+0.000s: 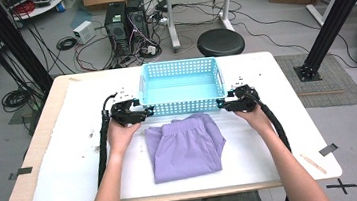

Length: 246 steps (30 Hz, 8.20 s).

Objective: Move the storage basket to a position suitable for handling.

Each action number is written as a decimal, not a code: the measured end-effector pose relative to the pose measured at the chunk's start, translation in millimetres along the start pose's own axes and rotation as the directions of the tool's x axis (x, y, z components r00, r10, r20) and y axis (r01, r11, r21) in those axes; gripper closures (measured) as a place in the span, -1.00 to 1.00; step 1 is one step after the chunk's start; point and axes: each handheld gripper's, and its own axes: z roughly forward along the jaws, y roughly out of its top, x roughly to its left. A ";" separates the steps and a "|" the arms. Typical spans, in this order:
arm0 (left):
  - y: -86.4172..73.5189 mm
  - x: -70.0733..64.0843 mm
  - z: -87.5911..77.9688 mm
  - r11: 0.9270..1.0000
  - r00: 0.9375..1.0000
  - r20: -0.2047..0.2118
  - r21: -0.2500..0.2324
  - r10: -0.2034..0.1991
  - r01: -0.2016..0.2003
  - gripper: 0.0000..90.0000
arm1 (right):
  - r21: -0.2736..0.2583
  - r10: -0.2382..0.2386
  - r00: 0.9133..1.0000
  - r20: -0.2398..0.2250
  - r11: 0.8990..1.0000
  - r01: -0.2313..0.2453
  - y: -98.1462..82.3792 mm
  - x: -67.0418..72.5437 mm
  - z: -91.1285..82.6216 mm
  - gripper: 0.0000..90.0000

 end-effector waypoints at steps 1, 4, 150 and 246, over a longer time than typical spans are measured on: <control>0.1 -0.2 0.1 1.000 1.000 -0.003 0.000 0.000 0.000 -0.15 | 0.003 -0.002 1.000 0.004 1.000 0.002 0.2 0.5 -0.1 0.07; 1.3 -2.4 -0.6 1.000 1.000 -0.015 0.015 0.013 -0.013 -0.17 | 0.000 -0.005 1.000 0.003 1.000 0.005 0.5 1.4 0.5 -0.11; -4.6 -21.9 -1.9 0.995 0.994 -0.062 0.028 -0.089 0.091 -0.37 | -0.041 0.077 0.996 0.052 0.996 -0.075 -14.9 12.2 0.9 -0.21; -50.9 -145.3 -64.4 0.985 0.988 0.018 0.088 -0.151 0.149 -0.35 | -0.034 0.163 0.985 0.057 0.986 -0.161 -81.7 118.7 -81.1 -0.43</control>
